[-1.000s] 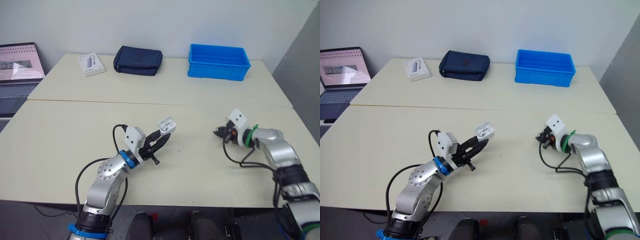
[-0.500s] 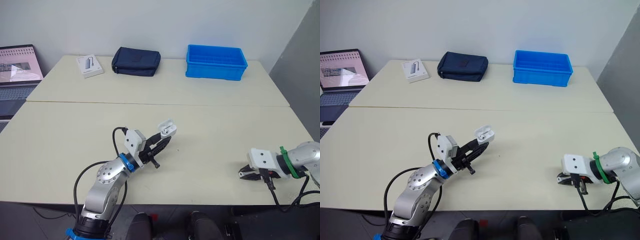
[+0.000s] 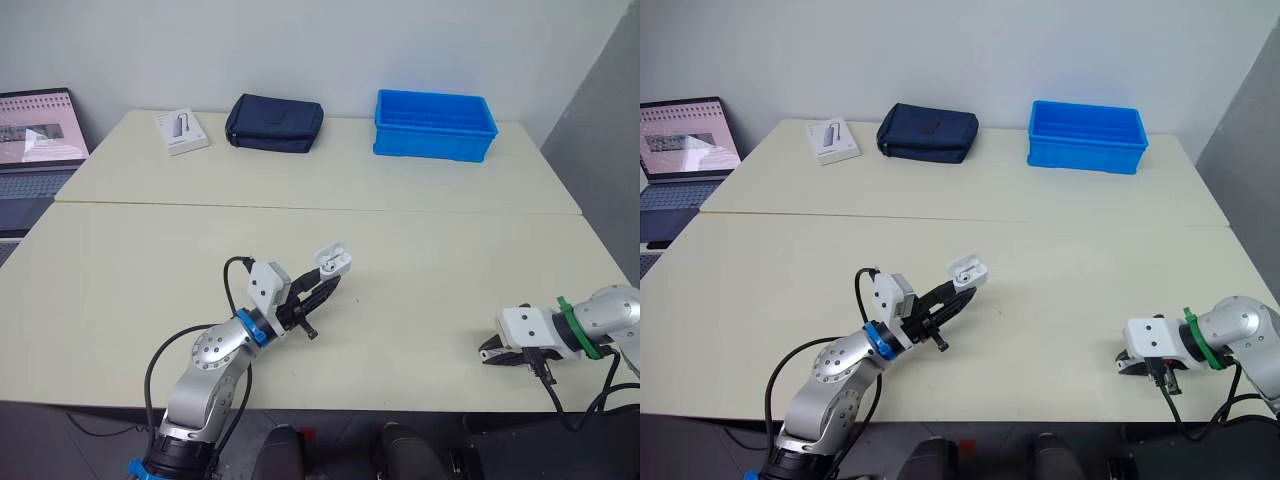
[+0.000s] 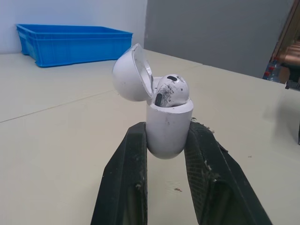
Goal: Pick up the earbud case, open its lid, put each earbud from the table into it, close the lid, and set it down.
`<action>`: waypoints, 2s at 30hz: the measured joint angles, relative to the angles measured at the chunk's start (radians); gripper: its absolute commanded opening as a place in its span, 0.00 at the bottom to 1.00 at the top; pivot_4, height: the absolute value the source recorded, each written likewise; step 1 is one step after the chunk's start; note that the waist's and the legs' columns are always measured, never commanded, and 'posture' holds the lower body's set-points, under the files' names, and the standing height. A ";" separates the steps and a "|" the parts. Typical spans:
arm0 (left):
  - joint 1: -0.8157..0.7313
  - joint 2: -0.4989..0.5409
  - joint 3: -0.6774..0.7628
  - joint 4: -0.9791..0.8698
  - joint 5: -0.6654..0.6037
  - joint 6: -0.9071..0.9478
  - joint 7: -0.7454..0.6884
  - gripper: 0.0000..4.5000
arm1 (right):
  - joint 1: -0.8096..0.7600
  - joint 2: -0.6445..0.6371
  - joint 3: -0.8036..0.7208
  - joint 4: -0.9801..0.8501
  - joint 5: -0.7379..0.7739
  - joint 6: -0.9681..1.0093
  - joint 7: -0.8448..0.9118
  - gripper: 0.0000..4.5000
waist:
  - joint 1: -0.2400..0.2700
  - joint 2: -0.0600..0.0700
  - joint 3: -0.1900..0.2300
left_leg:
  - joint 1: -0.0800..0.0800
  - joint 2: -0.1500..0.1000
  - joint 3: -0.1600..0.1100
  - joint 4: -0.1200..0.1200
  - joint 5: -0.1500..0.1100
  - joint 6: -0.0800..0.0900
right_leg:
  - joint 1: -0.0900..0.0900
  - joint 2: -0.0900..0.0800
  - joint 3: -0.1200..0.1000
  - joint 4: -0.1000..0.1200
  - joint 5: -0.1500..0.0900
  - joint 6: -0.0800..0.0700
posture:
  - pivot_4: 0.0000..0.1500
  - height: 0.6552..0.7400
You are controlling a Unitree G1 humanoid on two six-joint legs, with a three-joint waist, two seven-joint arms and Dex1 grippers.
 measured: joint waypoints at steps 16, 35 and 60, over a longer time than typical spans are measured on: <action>0.004 0.004 -0.001 -0.002 0.000 0.001 0.000 0.16 | 0.015 -0.027 -0.035 -0.069 0.036 0.093 -0.010 0.71 | 0.002 -0.001 -0.001 | 0.001 0.000 0.000 -0.001 0.000 0.000 | 0.001 0.000 0.000 0.000 0.000 0.000 | 1.00 0.84; 0.026 0.002 -0.020 -0.016 0.018 0.002 0.007 0.16 | -0.030 -0.087 0.127 -0.470 -0.133 0.690 -0.181 0.71 | 0.001 -0.001 0.000 | 0.001 0.000 0.001 -0.001 0.000 0.000 | 0.000 -0.001 0.000 0.000 -0.001 -0.001 | 1.00 0.84; 0.026 0.002 -0.019 -0.020 0.018 0.003 0.009 0.16 | -0.207 0.060 0.088 -0.476 -0.031 0.760 -0.183 0.08 | -0.001 -0.001 0.000 | 0.000 0.000 -0.001 0.000 0.000 0.000 | -0.001 0.000 0.000 0.001 0.000 -0.001 | 1.00 0.84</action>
